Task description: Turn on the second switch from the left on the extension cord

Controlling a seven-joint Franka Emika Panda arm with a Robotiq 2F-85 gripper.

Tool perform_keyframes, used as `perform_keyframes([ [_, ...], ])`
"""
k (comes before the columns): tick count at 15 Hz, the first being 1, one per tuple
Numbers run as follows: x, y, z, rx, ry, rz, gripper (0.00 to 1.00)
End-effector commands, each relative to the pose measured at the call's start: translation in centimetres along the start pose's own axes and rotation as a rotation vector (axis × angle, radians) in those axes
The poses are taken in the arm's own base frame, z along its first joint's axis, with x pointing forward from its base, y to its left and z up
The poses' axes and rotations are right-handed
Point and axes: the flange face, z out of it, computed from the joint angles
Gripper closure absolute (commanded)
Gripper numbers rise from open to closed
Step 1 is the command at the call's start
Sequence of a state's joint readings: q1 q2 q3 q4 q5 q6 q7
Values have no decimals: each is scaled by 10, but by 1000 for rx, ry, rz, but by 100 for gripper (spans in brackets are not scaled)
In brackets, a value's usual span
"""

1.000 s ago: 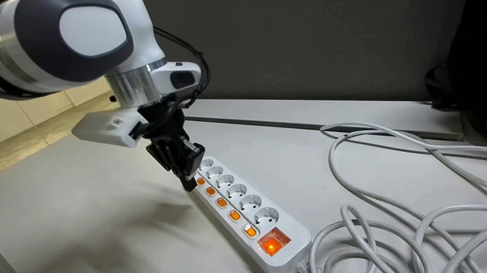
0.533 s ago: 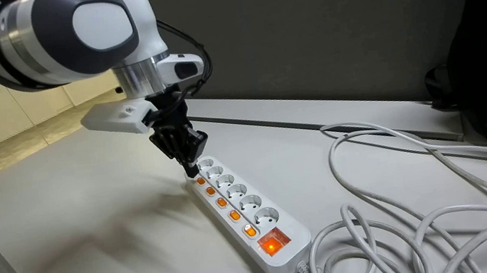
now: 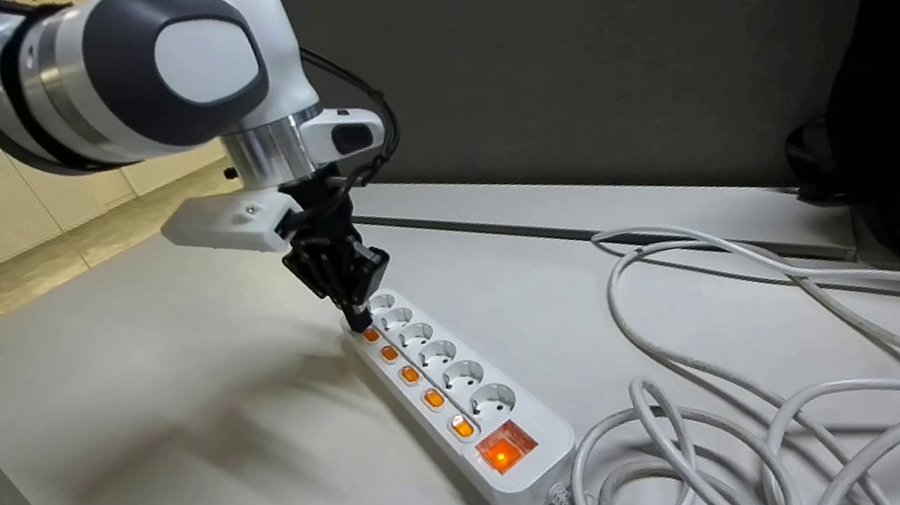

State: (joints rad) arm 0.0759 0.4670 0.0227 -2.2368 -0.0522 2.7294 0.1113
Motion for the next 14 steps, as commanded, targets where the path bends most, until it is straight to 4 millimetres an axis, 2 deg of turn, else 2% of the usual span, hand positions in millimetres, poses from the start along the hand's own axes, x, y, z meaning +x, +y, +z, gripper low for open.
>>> perform_keyframes([
  [1, 7, 0, 2, 5, -16, 7, 100],
  [14, 10, 10, 22, -17, -100, 47, 100],
])
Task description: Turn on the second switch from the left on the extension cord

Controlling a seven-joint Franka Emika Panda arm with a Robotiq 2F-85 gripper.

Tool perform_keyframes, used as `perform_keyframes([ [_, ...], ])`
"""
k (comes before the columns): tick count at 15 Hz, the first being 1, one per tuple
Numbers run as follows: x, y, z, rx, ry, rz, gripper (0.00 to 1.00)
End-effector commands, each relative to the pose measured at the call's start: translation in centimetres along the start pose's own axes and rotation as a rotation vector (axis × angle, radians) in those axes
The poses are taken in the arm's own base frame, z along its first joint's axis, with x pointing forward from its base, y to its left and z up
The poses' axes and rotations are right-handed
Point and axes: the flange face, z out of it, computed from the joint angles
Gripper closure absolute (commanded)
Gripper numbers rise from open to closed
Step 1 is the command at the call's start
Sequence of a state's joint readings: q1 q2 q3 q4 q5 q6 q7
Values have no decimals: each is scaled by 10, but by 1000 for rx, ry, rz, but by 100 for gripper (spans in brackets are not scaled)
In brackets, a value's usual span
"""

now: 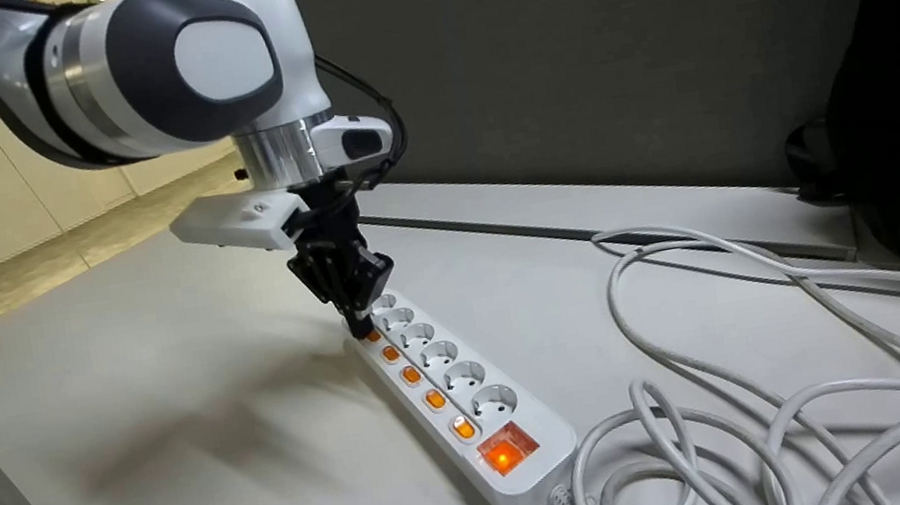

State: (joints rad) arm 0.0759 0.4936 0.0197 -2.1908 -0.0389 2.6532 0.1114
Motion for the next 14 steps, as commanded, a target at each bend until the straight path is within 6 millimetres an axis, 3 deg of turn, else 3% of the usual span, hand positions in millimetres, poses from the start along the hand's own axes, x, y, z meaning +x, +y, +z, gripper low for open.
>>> perform_keyframes([
  [1, 5, 9, 17, -19, -49, 35, 100],
  [9, 9, 22, 39, -110, -78, 90, 100],
  [14, 4, 20, 28, -7, -166, 164, 100],
])
